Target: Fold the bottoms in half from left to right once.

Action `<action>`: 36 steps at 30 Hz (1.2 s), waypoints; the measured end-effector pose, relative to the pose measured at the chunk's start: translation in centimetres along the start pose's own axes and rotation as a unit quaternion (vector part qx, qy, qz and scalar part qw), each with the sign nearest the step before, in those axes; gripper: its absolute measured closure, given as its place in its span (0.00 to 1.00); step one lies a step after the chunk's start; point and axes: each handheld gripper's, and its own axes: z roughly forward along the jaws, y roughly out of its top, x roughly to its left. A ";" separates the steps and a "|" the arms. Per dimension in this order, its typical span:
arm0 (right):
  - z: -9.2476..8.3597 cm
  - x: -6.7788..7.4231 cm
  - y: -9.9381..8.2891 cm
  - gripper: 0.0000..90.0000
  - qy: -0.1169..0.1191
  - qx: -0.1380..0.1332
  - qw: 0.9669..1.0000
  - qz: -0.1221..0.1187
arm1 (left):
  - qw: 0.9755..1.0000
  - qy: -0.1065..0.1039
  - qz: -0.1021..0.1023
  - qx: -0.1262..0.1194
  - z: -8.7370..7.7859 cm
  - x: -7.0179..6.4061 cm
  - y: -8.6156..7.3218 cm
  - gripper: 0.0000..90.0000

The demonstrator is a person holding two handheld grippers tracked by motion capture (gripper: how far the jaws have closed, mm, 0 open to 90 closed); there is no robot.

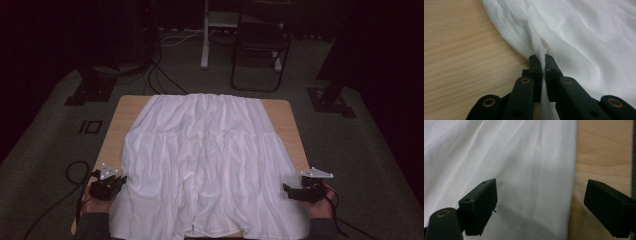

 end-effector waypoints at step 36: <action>-0.1 -0.4 0.1 0.95 0.036 -0.013 0.999 0.001 | 0.978 0.187 0.011 -0.088 -8.9 3.8 5.7 0.98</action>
